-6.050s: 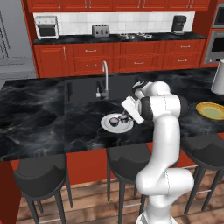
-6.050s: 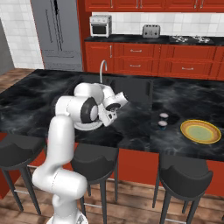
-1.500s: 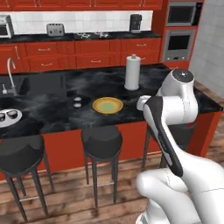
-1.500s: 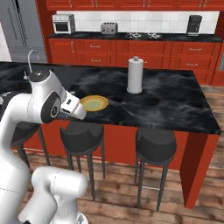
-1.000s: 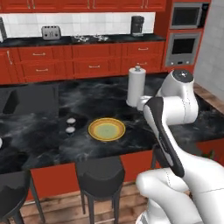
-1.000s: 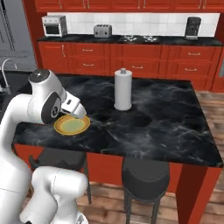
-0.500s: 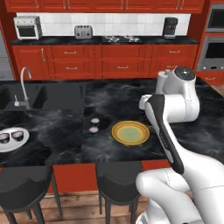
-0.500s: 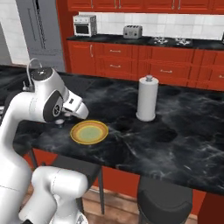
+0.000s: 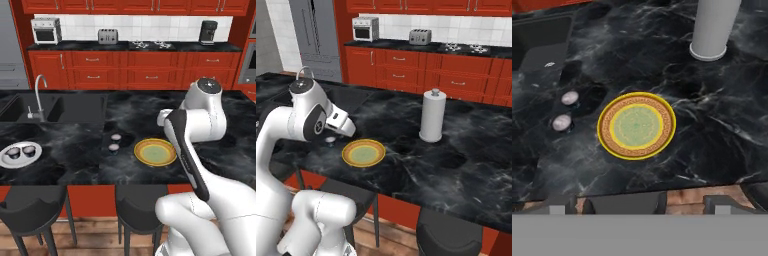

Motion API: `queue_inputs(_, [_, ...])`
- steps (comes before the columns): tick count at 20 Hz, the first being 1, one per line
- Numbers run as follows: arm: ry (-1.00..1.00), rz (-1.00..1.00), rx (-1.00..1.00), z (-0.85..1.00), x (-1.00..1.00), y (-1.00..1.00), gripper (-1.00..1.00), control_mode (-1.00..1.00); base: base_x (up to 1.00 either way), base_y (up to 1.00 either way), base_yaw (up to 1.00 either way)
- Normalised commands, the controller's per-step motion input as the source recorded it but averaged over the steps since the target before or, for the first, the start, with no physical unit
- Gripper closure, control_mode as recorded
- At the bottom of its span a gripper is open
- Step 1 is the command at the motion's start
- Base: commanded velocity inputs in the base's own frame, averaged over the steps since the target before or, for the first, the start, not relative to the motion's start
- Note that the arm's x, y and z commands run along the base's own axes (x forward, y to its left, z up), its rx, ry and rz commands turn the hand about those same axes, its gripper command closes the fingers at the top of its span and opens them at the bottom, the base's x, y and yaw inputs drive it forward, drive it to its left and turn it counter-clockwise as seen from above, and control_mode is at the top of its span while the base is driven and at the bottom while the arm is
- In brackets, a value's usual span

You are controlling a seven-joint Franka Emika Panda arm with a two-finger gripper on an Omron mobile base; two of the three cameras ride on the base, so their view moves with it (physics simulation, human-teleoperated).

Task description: Place two yogurt containers on each plate.

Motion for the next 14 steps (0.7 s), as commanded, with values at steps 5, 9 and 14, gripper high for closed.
queue_inputs(5, [0.02,0.1,0.03,-0.07,0.69,0.26,-1.0,-1.0,0.0,0.0,0.0])
queue_inputs(9, [0.09,0.01,0.01,-0.34,1.0,0.64,-1.0,-1.0,0.0,0.0,0.0])
queue_inputs(14, [0.17,0.0,0.0,-0.46,1.0,0.74,-1.0,-1.0,0.0,0.0,0.0])
